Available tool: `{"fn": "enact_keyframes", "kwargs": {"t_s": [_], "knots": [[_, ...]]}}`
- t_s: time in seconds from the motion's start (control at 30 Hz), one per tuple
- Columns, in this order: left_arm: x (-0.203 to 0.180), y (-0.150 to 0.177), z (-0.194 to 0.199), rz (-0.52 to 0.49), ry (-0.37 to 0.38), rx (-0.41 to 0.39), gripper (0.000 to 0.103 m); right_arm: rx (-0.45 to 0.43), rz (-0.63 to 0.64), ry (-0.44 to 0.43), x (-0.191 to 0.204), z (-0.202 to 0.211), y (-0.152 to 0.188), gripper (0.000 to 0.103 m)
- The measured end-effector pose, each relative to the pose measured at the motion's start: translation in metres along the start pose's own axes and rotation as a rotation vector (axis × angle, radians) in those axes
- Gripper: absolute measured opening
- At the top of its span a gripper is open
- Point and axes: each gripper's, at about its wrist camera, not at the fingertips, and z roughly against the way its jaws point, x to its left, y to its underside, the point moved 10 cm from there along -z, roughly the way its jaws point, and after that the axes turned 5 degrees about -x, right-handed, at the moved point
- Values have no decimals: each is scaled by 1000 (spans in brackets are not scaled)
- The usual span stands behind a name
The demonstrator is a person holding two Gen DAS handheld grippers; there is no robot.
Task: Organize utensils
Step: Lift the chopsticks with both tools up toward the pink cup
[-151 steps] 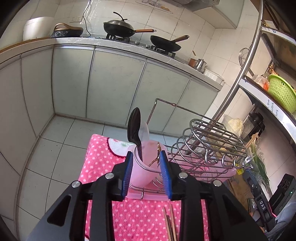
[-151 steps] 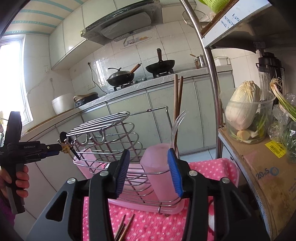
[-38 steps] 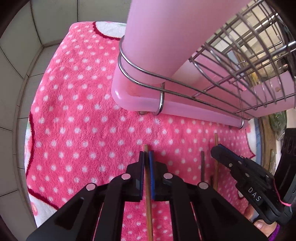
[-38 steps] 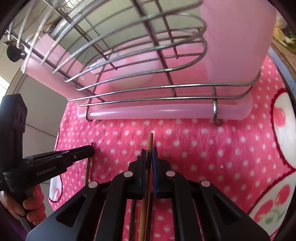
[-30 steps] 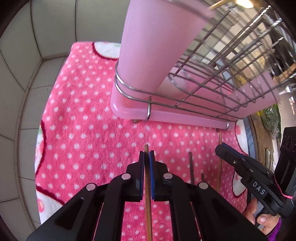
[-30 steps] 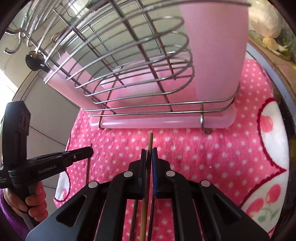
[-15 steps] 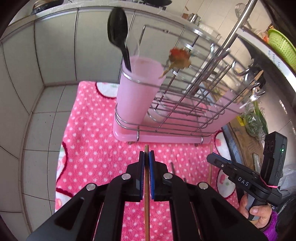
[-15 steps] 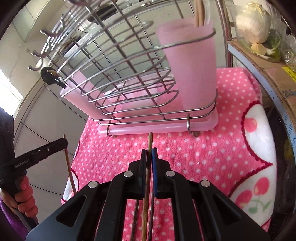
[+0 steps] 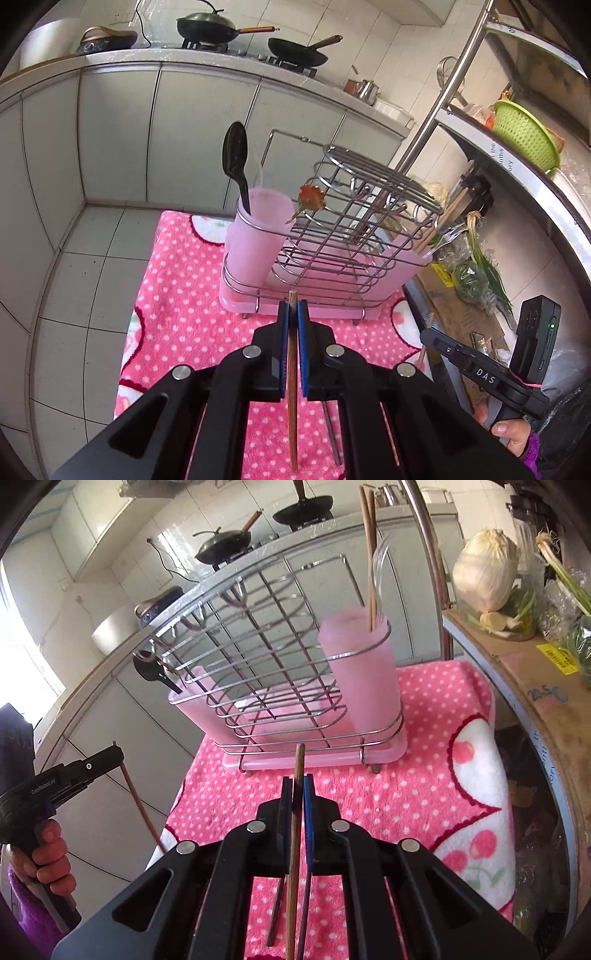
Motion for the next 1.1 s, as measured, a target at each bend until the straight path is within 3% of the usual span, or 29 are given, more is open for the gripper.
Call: {"fn": "enact_keyframes", "kwargs": {"t_s": [0.33,0.43,0.57,0.67,0.73,0.77,0.8,1.1], "knots": [[-15,-22,31,-45,-2,-129,4,-137,60,11,15,32,-28,6],[-17,-31,40,-51,0,-166,4,-142,63,11,14,36,-32,6],[-19,-37,45,-58,7,-177,4,-45,34,9,2,18,-21,6],[-17,-39,45,-61,9,-175,4,100,-51,0,-14,-19,0,7],[-15,-40,44,-55,14,-174,4,168,-84,-4,-20,-42,11,17],[-13,-40,43,-50,16,-171,4,210,-115,-4,-23,-57,18,26],[-11,-41,42,-47,18,-169,4,233,-132,-1,-25,-67,23,31],[0,-41,41,-50,40,-166,4,375,-177,149,-43,-141,49,31]]}}
